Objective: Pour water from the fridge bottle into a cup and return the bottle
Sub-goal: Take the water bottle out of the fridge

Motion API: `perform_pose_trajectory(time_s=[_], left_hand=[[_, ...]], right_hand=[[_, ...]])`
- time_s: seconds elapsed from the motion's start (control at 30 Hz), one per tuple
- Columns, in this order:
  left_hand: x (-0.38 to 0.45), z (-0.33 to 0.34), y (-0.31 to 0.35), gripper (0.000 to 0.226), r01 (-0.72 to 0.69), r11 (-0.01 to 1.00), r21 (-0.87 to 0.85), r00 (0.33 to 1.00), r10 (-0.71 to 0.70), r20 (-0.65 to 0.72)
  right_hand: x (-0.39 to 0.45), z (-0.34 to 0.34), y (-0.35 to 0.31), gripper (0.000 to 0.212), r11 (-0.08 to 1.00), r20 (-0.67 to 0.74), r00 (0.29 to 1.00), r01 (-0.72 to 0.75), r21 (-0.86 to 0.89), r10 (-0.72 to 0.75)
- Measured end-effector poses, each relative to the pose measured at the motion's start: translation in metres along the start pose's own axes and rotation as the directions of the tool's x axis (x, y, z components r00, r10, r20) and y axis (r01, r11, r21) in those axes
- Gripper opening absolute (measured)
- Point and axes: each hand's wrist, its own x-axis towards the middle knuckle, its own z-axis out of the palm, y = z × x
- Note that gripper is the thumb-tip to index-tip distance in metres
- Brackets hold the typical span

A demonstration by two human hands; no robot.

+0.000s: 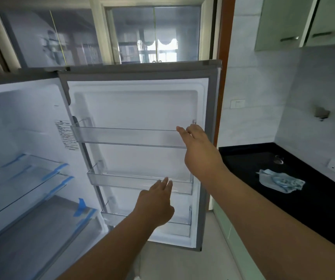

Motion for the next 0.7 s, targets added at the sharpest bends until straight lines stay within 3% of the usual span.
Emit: perform_pose_trajectory(time_s=[0.17,0.4,0.5,0.6,0.7], left_hand=[[0.020,0.017,0.004,0.078,0.086,0.995,-0.053,0.996,-0.086,-0.011],[0.032,0.002,-0.007,0.070,0.050,0.994,-0.101,0.996,-0.057,-0.068],[0.027,-0.016,-0.031,0.062,0.068,0.993,-0.100,0.983,-0.084,-0.163],[0.013,-0.038,-0.067,0.056,0.120,0.982,-0.145,0.960,-0.152,-0.234],[-0.011,-0.058,-0.117,0.056,0.208,0.962,-0.176,0.924,-0.252,-0.289]], right_hand=[[0.014,0.004,0.014,0.082,0.999,0.000,1.000,0.001,-0.035,-0.001],[0.019,-0.002,0.003,0.061,0.986,-0.066,0.997,0.018,-0.166,-0.029],[0.018,0.001,-0.023,0.060,0.990,-0.096,0.987,0.124,-0.073,-0.131],[0.020,0.017,-0.054,0.047,0.974,-0.001,0.979,0.203,0.095,-0.204],[0.029,0.041,-0.091,0.040,0.964,0.103,0.966,0.222,0.144,-0.237]])
